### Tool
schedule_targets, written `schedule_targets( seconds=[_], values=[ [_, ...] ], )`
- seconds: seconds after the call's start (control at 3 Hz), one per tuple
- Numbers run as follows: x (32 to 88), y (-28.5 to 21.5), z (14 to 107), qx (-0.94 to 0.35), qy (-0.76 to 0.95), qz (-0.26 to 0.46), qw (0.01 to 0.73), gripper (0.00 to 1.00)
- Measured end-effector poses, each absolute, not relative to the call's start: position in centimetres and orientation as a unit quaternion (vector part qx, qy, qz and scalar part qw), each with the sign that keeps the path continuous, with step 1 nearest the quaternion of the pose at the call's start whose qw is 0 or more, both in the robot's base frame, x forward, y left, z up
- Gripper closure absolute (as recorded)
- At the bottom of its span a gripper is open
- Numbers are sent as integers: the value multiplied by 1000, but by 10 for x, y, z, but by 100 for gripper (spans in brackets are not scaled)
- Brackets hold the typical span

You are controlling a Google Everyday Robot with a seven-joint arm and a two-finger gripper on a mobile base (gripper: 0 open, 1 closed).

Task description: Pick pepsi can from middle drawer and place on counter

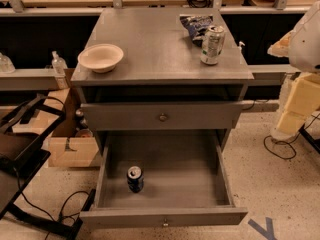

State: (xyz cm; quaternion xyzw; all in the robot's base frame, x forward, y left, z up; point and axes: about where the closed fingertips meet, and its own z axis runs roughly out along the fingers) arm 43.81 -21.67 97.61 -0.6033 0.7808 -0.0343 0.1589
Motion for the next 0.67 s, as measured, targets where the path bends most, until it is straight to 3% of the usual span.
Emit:
schedule_targets(
  seconds=[0.67],
  values=[
    [444,-212,958,-598,778,-6,191,0]
  ],
)
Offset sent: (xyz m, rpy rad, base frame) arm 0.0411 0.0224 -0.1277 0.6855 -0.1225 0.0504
